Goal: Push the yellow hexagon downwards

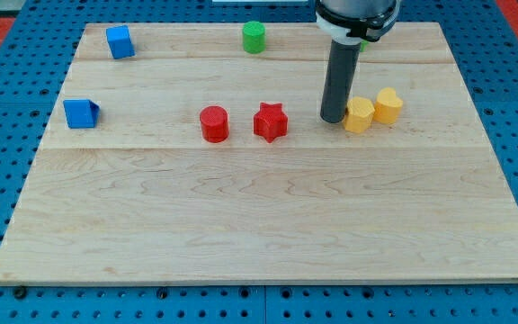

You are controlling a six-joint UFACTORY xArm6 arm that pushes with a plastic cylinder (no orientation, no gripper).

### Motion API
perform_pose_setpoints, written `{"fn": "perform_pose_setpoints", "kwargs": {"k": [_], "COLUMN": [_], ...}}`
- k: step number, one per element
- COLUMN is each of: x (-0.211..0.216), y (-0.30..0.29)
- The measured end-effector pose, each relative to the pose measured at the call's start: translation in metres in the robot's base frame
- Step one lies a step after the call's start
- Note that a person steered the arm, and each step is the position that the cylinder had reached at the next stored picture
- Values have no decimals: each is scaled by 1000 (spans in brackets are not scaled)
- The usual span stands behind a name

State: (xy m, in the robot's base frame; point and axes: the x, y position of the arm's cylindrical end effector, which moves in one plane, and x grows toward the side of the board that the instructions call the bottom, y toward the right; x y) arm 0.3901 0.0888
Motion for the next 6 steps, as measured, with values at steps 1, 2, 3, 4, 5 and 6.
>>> {"fn": "perform_pose_setpoints", "kwargs": {"k": [1, 2, 3, 4, 5, 6], "x": [-22, -39, -31, -17, 76, 121], "y": [-31, -36, 20, 66, 81, 93]}}
